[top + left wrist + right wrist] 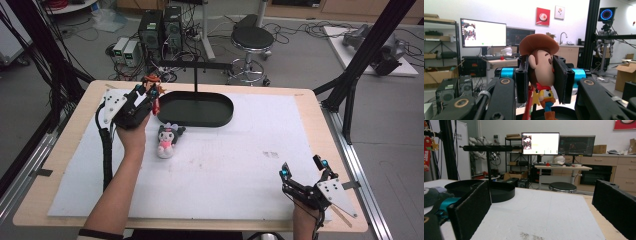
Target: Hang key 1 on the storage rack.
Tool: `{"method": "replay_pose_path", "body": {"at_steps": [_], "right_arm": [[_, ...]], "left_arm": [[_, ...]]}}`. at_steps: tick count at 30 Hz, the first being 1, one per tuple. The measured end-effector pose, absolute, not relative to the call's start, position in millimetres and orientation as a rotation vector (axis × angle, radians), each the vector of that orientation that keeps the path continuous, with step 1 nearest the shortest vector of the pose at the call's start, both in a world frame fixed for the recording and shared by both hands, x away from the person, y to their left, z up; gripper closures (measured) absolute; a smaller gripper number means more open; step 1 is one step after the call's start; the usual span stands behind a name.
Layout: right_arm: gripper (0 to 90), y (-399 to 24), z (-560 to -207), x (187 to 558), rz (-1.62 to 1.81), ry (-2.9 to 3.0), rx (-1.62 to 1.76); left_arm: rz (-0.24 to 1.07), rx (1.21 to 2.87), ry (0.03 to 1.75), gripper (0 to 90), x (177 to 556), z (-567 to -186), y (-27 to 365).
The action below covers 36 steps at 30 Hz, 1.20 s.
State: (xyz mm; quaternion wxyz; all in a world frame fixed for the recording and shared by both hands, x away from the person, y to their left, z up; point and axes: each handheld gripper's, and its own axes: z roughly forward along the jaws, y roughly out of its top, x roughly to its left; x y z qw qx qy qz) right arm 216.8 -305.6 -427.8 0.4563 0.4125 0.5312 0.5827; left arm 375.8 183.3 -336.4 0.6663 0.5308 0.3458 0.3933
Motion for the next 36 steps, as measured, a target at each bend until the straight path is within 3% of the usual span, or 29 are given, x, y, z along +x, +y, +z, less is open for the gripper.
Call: {"method": "replay_pose_path", "body": {"at_steps": [25,36], "right_arm": [[1.6,-304,-431,219,1.442,1.319,1.029],[1.6,-304,-432,220,1.443,1.322,1.030]], "left_arm": [[0.849,1.222,0.835,66.9,432,-334,175],[0.890,1.242,0.881,66.8,447,-340,171]]}}
